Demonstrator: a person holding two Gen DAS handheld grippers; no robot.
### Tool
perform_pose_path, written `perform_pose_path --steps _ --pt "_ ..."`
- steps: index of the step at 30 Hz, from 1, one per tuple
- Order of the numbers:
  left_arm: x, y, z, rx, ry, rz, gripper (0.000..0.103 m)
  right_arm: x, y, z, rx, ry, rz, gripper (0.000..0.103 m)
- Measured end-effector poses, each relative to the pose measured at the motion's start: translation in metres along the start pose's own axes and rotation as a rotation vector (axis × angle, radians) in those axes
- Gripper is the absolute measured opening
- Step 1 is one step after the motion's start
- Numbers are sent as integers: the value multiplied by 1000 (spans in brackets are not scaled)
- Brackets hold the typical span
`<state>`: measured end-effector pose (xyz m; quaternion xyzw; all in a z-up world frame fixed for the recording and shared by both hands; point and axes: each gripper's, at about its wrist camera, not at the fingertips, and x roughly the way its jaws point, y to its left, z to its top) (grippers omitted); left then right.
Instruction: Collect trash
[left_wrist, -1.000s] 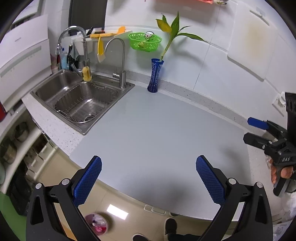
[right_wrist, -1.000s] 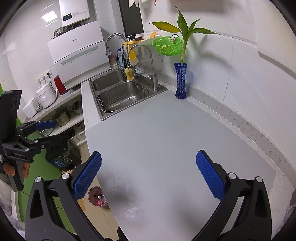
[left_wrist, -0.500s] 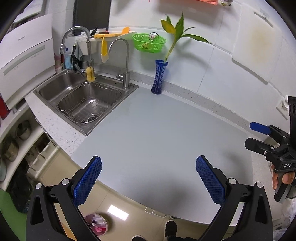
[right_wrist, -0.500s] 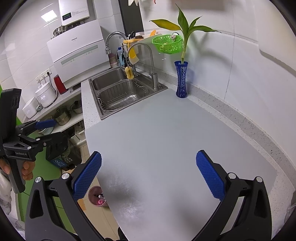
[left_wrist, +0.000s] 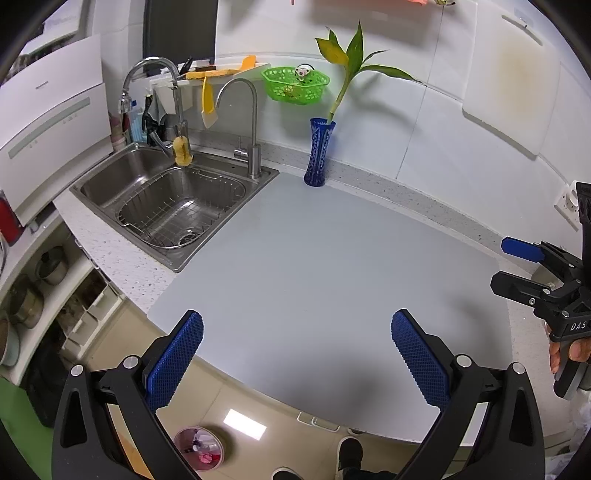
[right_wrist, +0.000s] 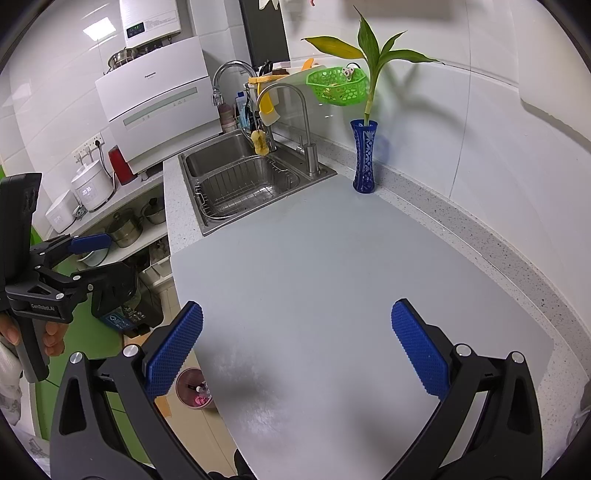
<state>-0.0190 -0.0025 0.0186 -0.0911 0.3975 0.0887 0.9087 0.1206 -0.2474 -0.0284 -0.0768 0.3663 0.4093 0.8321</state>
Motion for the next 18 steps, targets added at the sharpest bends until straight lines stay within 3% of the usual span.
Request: perform_pose_path --steps 18 --pt "-4 -1 2 7 -13 7 98 1 -1 0 -7 -2 1 100"
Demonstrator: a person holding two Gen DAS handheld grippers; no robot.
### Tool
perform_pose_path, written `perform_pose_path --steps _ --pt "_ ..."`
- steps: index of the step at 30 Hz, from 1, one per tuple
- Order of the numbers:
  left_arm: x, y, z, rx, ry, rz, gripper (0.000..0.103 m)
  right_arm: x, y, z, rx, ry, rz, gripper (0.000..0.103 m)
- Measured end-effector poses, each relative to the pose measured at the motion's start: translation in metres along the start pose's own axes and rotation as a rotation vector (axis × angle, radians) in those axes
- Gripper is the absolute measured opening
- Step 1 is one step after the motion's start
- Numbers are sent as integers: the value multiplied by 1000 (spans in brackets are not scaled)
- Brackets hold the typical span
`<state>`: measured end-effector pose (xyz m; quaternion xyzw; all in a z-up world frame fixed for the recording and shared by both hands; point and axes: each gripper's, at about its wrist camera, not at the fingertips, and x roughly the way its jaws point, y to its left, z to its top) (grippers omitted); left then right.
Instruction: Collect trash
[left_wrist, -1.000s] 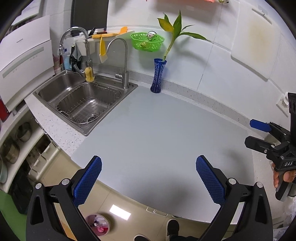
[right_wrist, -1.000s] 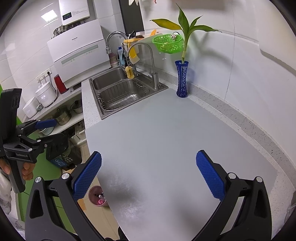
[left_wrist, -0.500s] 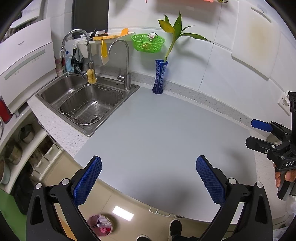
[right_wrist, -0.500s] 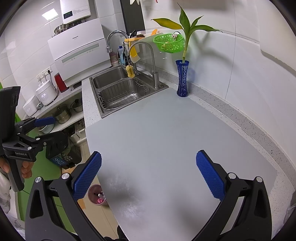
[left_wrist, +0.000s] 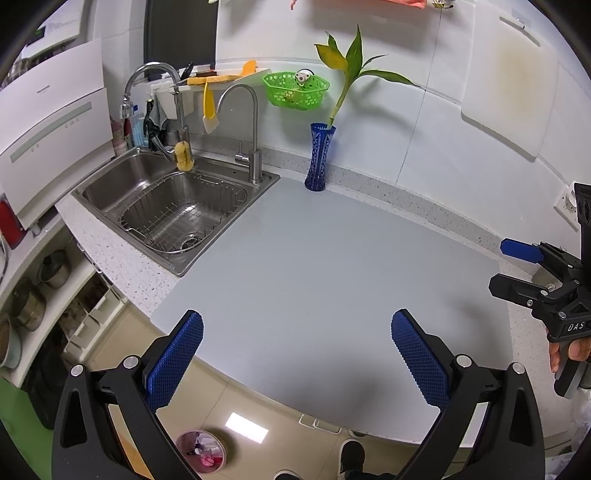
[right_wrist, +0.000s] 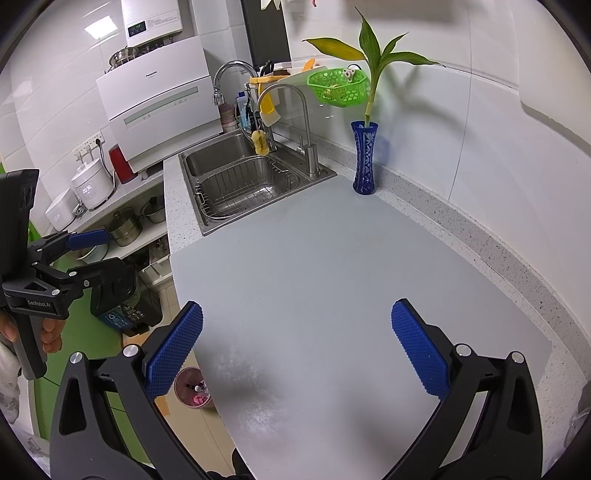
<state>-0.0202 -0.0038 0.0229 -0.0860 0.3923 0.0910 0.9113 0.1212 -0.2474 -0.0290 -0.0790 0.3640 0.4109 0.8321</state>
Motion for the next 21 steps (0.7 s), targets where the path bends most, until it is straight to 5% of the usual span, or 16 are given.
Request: perform_pose_path --steps 21 --pt "3 2 2 -8 2 1 98 6 -3 4 -8 8 4 100"
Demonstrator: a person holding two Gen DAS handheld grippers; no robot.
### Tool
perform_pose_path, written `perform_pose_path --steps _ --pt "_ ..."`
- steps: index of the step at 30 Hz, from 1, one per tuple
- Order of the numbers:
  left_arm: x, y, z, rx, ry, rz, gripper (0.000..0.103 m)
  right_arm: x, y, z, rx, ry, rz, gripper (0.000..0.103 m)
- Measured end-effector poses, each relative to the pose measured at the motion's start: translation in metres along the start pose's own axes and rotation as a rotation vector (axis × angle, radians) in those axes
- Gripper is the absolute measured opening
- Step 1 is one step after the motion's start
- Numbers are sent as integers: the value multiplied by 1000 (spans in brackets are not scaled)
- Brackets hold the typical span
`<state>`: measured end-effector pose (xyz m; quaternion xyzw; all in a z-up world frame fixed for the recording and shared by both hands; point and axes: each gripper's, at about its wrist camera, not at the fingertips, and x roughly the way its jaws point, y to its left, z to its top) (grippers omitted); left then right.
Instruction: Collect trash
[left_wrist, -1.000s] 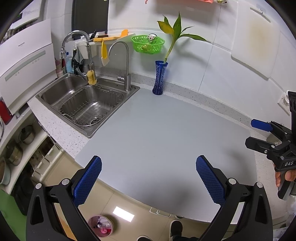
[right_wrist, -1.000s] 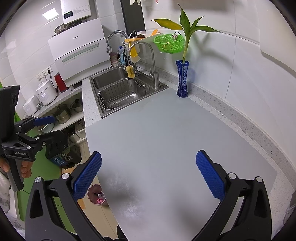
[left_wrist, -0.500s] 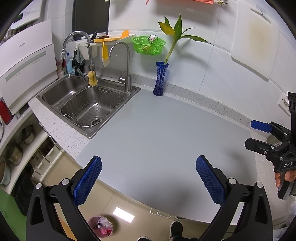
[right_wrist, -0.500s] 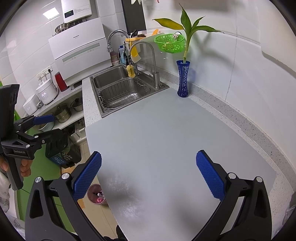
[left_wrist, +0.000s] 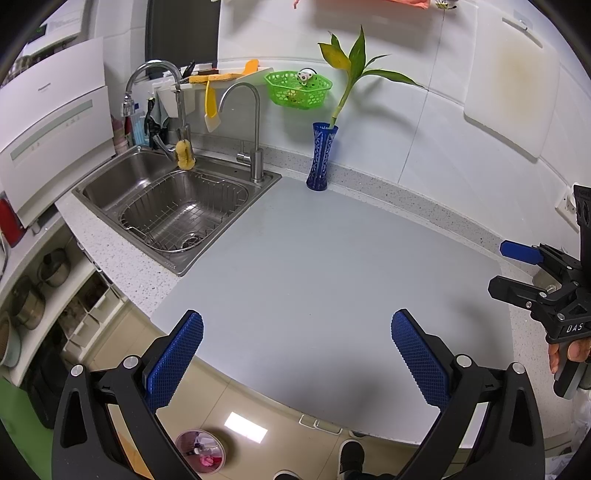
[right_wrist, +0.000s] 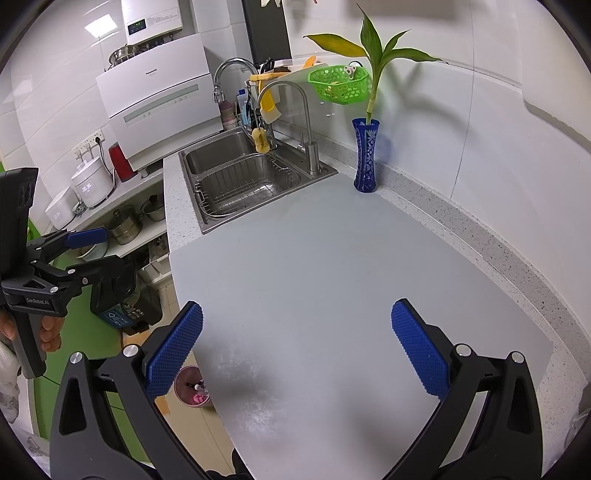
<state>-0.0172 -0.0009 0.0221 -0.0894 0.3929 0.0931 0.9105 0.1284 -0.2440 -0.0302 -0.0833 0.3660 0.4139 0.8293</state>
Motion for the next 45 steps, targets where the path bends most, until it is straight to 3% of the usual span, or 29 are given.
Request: perform_pose_path --steps 45 --pt "4 3 4 -1 -4 -9 98 5 -2 1 -4 2 0 100"
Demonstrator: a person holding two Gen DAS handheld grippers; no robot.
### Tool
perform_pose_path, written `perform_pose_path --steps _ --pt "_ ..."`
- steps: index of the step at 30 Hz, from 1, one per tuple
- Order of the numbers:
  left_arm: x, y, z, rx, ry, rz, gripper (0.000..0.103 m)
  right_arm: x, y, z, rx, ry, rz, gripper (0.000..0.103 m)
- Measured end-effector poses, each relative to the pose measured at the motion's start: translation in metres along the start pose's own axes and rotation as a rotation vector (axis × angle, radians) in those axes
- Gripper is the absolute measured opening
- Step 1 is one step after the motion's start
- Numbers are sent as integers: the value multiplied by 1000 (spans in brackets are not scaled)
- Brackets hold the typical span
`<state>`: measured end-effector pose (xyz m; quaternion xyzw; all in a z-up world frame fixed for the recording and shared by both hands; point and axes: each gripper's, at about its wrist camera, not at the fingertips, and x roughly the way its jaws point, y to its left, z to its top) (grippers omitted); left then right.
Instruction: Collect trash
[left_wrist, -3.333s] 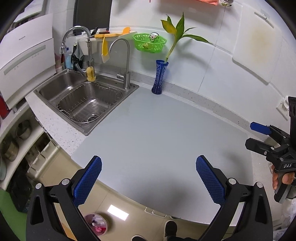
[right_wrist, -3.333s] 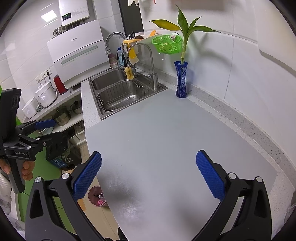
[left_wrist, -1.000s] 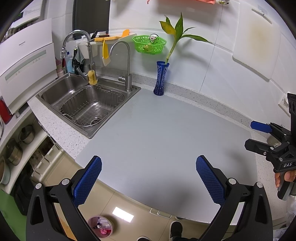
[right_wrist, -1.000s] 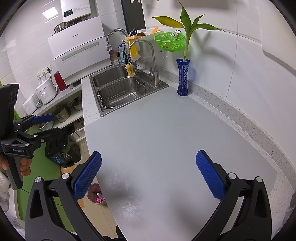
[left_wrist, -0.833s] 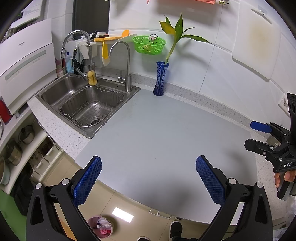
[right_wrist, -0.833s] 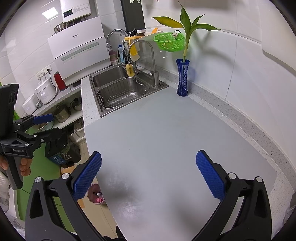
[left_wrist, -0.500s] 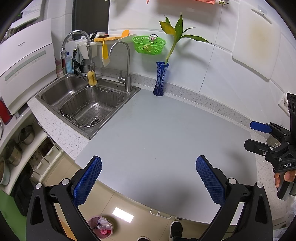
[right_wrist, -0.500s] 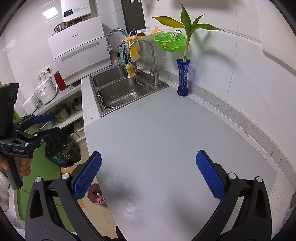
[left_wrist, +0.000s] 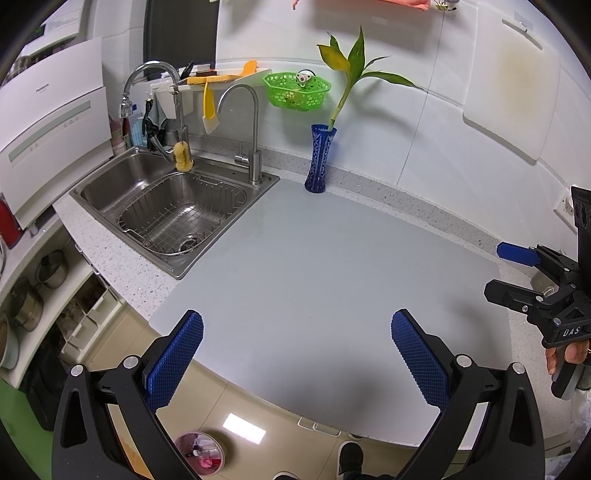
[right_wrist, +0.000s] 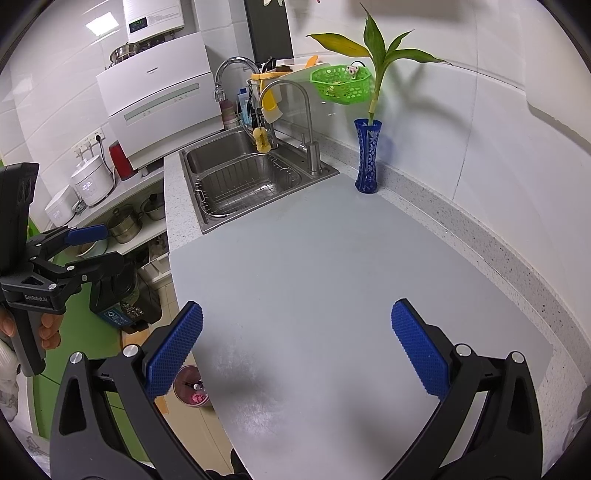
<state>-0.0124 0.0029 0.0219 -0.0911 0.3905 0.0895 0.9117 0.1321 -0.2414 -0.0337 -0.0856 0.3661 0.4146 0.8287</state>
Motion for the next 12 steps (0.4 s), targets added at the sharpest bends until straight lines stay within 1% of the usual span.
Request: perform_pose_path --steps 12 --pt "-1 -3 3 19 -11 12 98 1 -1 2 -1 0 1 100"
